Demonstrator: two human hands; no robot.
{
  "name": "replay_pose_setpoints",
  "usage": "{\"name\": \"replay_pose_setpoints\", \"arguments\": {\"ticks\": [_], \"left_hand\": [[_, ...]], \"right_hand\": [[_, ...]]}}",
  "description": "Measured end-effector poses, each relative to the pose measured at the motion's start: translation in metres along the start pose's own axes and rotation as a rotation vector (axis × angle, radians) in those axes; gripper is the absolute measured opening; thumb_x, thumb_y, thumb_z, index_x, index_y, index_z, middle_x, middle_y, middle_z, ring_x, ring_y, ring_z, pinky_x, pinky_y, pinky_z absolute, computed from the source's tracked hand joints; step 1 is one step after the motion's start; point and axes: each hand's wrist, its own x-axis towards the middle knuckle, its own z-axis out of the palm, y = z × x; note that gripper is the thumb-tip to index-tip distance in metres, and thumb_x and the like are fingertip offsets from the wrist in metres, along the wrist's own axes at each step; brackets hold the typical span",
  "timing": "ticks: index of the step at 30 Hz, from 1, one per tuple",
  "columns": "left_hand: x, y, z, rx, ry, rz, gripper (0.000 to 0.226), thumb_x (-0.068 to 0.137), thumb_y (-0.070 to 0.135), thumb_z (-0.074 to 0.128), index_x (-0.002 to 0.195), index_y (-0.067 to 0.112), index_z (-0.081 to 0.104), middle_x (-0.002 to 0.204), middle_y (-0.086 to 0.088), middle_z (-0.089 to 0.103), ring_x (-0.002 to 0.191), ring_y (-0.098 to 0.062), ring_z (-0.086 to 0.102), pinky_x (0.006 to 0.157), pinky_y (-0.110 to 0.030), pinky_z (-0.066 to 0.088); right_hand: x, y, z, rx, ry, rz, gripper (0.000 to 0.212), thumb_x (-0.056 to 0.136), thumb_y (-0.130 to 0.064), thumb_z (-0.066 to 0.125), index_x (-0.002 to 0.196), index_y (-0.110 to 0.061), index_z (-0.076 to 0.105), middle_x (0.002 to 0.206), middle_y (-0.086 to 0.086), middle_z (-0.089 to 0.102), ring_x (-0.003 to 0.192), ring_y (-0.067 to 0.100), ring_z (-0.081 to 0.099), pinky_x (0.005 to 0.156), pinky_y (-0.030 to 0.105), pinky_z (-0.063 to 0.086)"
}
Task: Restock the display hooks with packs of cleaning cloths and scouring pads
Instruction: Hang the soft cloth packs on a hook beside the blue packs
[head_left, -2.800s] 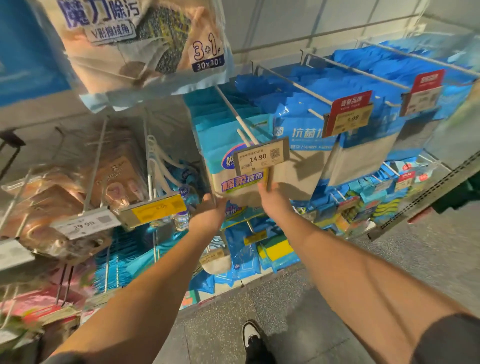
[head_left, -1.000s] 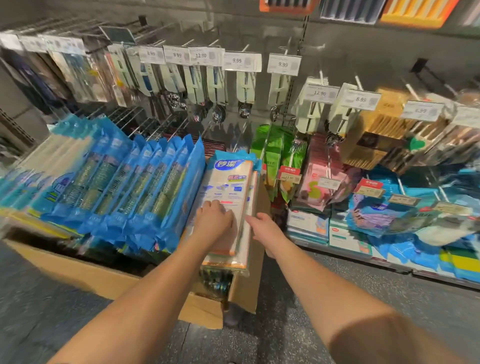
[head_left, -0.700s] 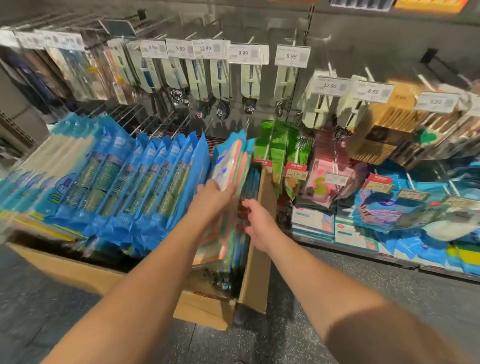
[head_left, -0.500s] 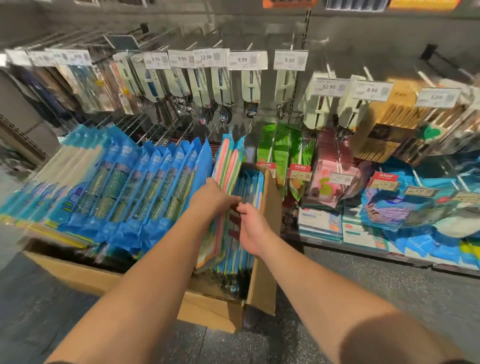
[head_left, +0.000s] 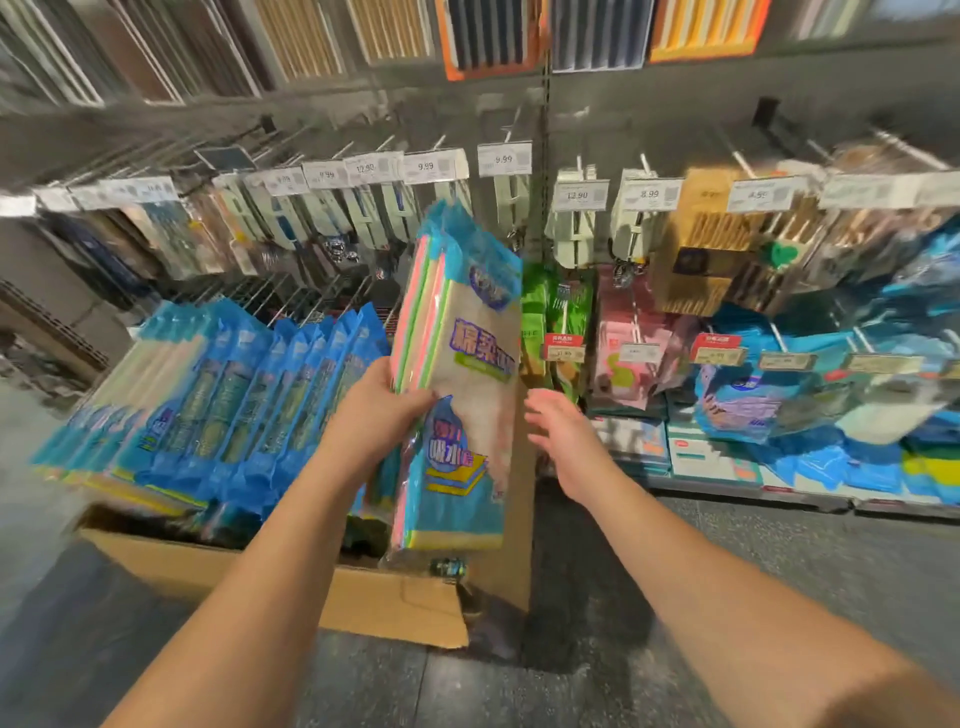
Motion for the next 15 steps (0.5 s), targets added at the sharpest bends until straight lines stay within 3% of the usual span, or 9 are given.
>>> {"name": "replay_pose_setpoints", "arguments": {"ticks": [2,4,6,7,9,11,15], "left_hand": [[-0.017,0.005,0.018,-0.181,-0.101,0.014,0.043,0.068,0.037,0.073,0.107,0.023,0.063,0.099,-0.006,0.077,0.092,-0.029,0.074,0.088,-0.053,0.058],[-0.030,0.010,0.048,-0.277,-0.217,0.037,0.043,0.067,0.034,0.072,0.108,0.022,0.066,0.105,-0.014,0.076,0.099,-0.036,0.072,0.093,-0.060,0.055],[-0.045,0.022,0.089,-0.329,-0.284,0.050,0.040,0.071,0.025,0.071,0.110,0.018,0.066,0.105,-0.017,0.075,0.094,-0.034,0.072,0.091,-0.055,0.057],[-0.053,0.030,0.110,-0.368,-0.317,0.043,0.036,0.075,0.017,0.070,0.111,0.016,0.065,0.103,-0.017,0.075,0.088,-0.031,0.072,0.085,-0.048,0.060],[-0.071,0.047,0.158,-0.435,-0.423,0.018,0.035,0.082,0.005,0.066,0.116,0.011,0.061,0.100,-0.017,0.076,0.081,-0.027,0.073,0.071,-0.038,0.061],[-0.087,0.064,0.206,-0.459,-0.542,0.012,0.047,0.080,0.006,0.065,0.126,0.007,0.054,0.108,-0.022,0.073,0.086,-0.031,0.072,0.071,-0.039,0.061],[-0.119,0.108,0.309,-0.456,-0.723,0.025,0.062,0.074,0.015,0.073,0.130,0.010,0.049,0.117,-0.024,0.070,0.094,-0.036,0.071,0.076,-0.042,0.060]], "right_hand": [[-0.008,-0.013,-0.046,0.019,0.026,-0.010,0.018,0.098,-0.040,0.056,0.114,-0.032,0.056,0.122,-0.010,0.056,0.124,0.012,0.049,0.102,0.033,0.038],[-0.021,-0.026,-0.090,0.110,-0.032,0.017,0.062,0.084,-0.058,0.068,0.135,-0.030,0.047,0.129,-0.018,0.053,0.128,0.006,0.042,0.115,0.038,0.027],[-0.035,-0.036,-0.135,0.168,-0.061,0.016,0.103,0.063,-0.070,0.077,0.149,-0.029,0.037,0.144,-0.012,0.051,0.136,0.012,0.042,0.117,0.047,0.029],[-0.042,-0.041,-0.156,0.181,-0.065,0.002,0.099,0.065,-0.068,0.075,0.149,-0.029,0.039,0.144,-0.006,0.054,0.133,0.016,0.048,0.112,0.048,0.038],[-0.059,-0.050,-0.201,0.268,-0.037,0.005,0.071,0.074,-0.056,0.065,0.137,-0.025,0.055,0.127,0.003,0.068,0.115,0.020,0.064,0.091,0.041,0.055],[-0.077,-0.058,-0.249,0.355,0.010,0.034,0.052,0.074,-0.048,0.064,0.121,-0.025,0.066,0.109,0.006,0.075,0.094,0.020,0.072,0.074,0.037,0.061],[-0.118,-0.073,-0.363,0.402,0.176,-0.007,0.055,0.068,-0.038,0.075,0.119,-0.022,0.067,0.100,0.008,0.076,0.085,0.022,0.074,0.067,0.037,0.060]]}}
